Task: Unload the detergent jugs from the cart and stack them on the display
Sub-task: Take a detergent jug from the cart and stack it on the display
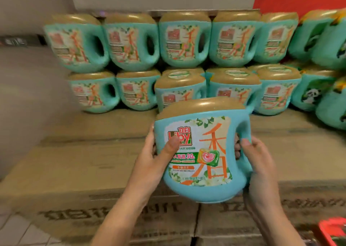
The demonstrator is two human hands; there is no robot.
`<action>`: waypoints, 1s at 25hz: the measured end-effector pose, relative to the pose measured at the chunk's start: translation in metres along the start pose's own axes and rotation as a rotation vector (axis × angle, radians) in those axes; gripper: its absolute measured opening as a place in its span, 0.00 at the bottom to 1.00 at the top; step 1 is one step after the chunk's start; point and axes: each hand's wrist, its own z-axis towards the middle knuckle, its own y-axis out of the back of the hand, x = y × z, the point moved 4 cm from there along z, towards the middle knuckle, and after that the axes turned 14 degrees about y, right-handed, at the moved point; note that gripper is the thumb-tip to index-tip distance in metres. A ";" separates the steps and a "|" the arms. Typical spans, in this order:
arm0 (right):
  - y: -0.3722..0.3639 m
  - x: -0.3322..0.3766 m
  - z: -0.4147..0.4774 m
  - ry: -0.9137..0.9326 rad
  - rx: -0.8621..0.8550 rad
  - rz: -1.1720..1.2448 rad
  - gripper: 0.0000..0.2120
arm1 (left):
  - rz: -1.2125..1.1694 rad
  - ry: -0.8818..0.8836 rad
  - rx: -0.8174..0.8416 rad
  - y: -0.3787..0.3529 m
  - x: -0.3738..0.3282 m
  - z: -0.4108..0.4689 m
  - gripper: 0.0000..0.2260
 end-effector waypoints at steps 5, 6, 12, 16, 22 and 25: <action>-0.105 -0.050 -0.004 -0.044 0.254 -0.087 0.28 | 0.140 -0.117 -0.120 0.111 -0.021 0.029 0.30; -0.119 -0.058 -0.004 -0.068 0.322 -0.094 0.33 | 0.156 -0.121 -0.126 0.128 -0.021 0.036 0.30; -0.173 -0.098 0.013 -0.020 0.445 -0.385 0.46 | 0.210 -0.150 -0.207 0.187 -0.011 0.083 0.47; -0.188 -0.120 0.032 0.031 0.479 -0.623 0.52 | 0.352 -0.123 -0.295 0.200 -0.009 0.104 0.37; -0.192 -0.139 0.047 0.168 0.464 -0.680 0.44 | 0.588 -0.047 -0.340 0.197 0.014 0.119 0.65; -0.167 -0.134 0.061 0.260 0.243 -0.698 0.37 | 0.578 -0.057 -0.395 0.204 0.013 0.124 0.64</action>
